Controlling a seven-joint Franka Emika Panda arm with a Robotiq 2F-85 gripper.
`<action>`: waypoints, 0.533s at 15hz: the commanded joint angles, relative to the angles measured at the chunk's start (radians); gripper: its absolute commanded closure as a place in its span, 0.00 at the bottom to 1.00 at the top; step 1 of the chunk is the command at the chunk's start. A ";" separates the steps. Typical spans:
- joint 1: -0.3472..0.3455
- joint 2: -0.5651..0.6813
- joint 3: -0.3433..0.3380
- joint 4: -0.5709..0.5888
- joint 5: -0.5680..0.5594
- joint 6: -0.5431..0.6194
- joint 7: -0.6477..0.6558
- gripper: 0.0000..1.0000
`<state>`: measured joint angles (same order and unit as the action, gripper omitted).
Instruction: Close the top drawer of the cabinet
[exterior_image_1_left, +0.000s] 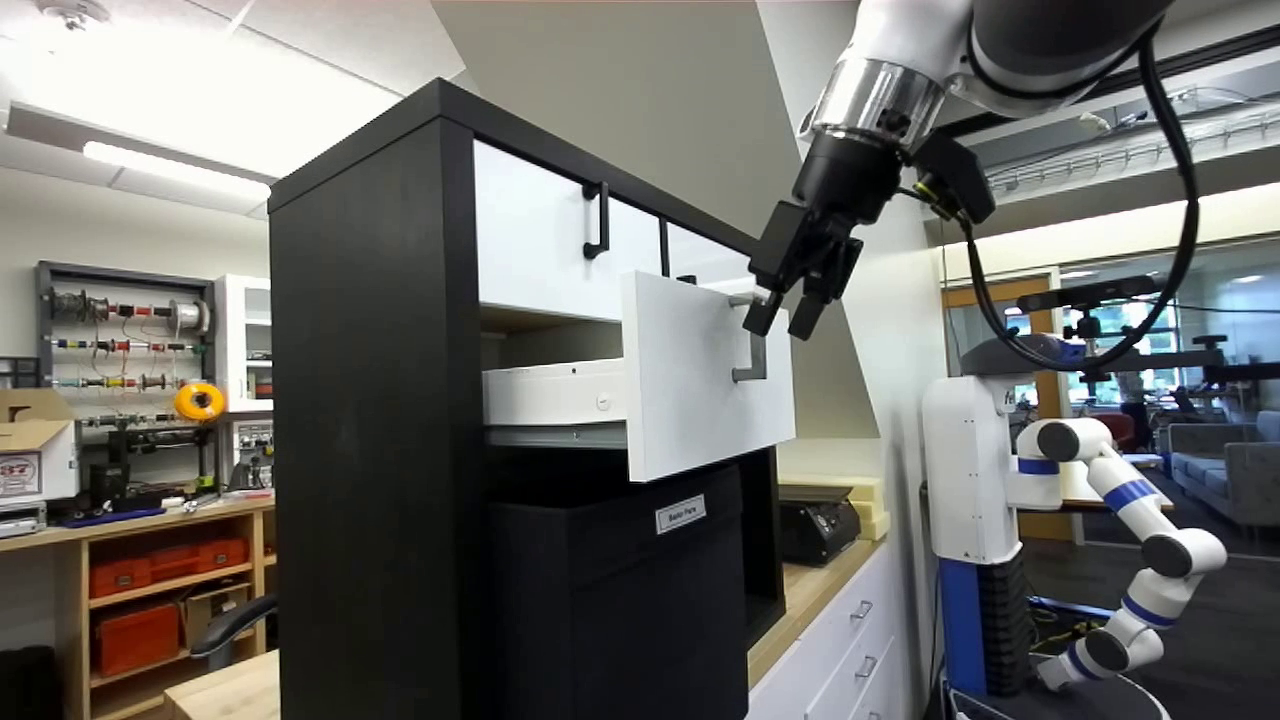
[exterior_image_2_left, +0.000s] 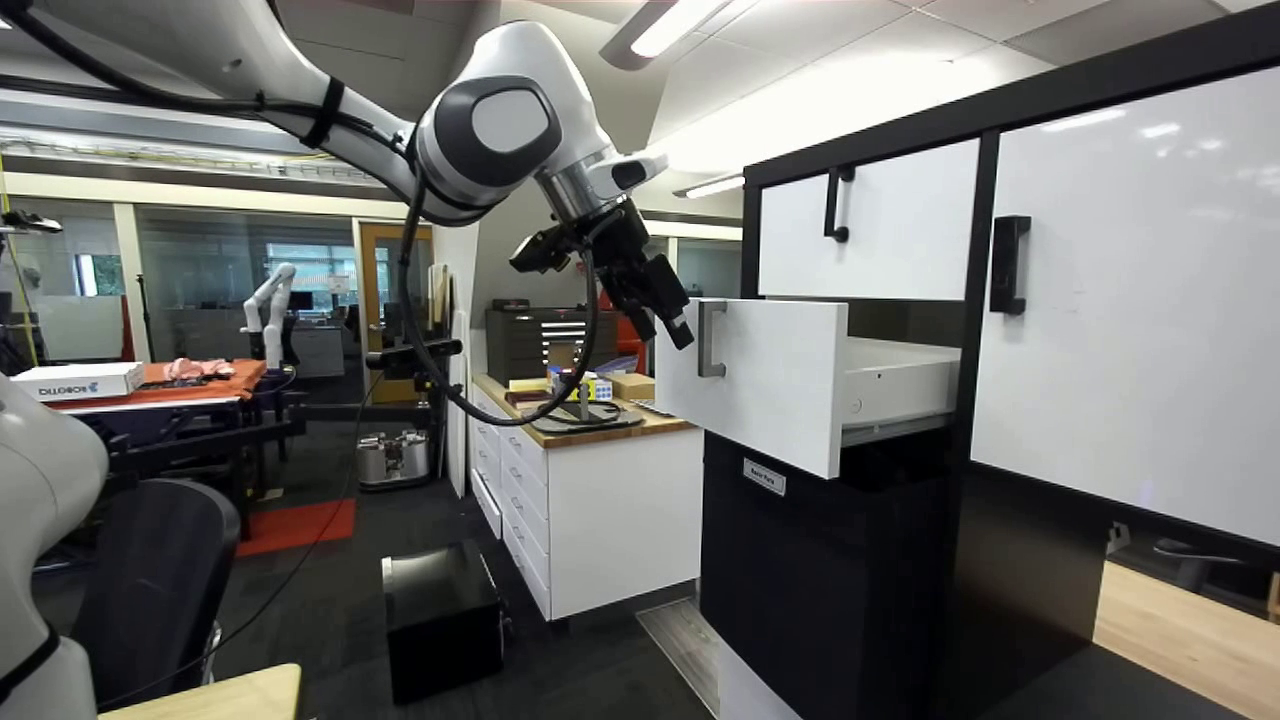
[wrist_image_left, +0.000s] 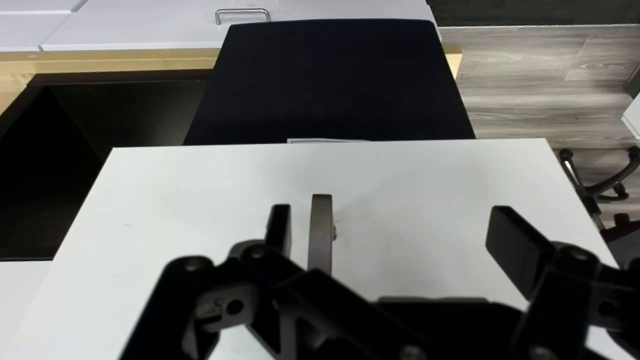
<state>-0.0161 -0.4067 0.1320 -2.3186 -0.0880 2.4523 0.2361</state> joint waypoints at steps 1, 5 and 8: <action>-0.025 0.030 0.008 0.028 -0.042 0.032 0.035 0.00; -0.031 0.046 0.006 0.041 -0.071 0.041 0.020 0.25; -0.032 0.044 0.004 0.038 -0.100 0.061 0.007 0.40</action>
<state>-0.0352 -0.3765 0.1319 -2.2956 -0.1492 2.4812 0.2407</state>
